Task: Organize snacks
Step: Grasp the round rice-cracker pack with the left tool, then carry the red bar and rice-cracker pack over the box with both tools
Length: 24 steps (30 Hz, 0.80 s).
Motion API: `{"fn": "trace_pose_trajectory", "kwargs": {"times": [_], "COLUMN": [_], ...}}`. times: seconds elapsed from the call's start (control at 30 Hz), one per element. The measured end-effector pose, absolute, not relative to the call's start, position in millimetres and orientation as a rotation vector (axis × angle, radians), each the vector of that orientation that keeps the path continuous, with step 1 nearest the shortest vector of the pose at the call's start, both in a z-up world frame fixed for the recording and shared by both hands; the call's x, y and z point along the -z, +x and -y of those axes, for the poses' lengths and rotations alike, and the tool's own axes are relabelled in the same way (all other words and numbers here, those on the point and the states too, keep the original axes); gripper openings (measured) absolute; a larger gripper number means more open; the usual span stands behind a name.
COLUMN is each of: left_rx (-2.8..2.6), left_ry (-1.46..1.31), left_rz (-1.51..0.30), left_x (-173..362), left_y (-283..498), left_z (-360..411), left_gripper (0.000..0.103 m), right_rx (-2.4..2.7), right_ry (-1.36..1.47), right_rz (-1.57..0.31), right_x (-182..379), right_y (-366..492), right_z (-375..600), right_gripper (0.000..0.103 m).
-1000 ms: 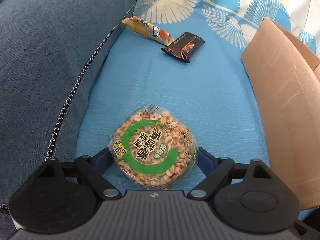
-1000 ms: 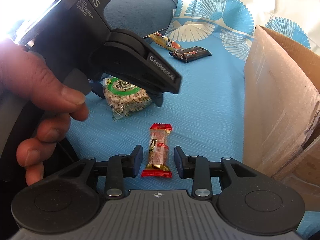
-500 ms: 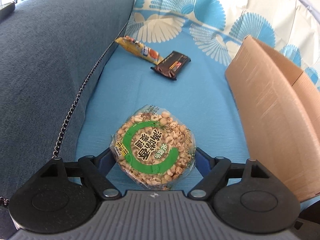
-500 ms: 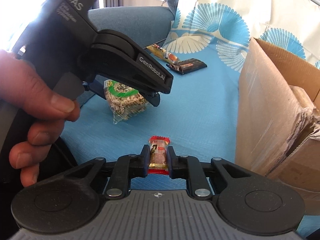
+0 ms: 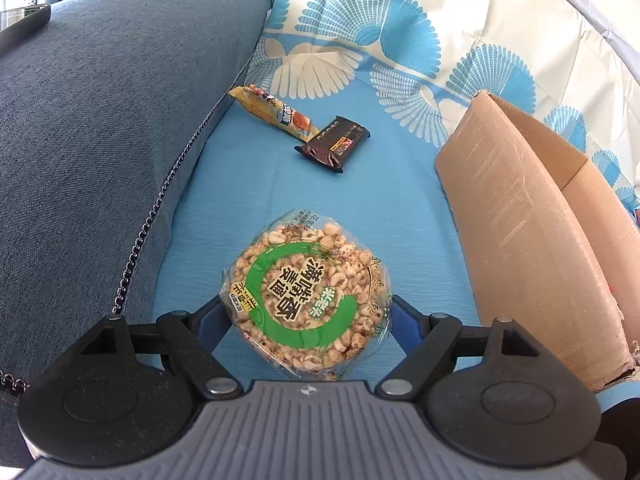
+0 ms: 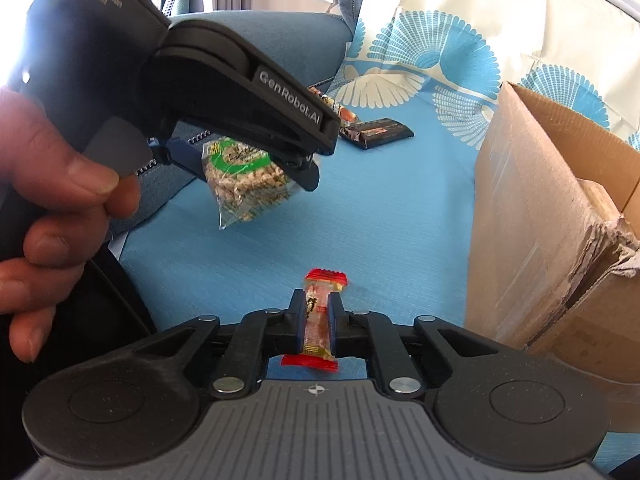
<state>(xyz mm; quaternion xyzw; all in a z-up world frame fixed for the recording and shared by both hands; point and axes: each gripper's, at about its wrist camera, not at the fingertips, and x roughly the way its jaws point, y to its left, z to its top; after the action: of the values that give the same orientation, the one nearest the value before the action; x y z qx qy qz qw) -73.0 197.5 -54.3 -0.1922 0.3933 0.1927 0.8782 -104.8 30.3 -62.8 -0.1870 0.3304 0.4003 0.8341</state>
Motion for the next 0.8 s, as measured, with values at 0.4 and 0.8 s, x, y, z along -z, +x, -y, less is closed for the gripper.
{"fn": "trace_pose_trajectory", "kwargs": {"times": [0.4,0.8], "left_rx": [-0.402,-0.386], "left_ry": [-0.402,-0.400], "left_rz": [-0.827,-0.796], "left_x": [56,50], "left_y": [-71,-82], "left_z": [-198,-194], "left_gripper": [0.086,0.086], "right_rx": [-0.841,-0.853], "right_ry": [-0.417,-0.412], "right_rz": [-0.735,-0.605], "right_x": [74,44], "right_y": [-104,-116], "right_z": [-37,-26], "right_gripper": [0.032,0.017]}}
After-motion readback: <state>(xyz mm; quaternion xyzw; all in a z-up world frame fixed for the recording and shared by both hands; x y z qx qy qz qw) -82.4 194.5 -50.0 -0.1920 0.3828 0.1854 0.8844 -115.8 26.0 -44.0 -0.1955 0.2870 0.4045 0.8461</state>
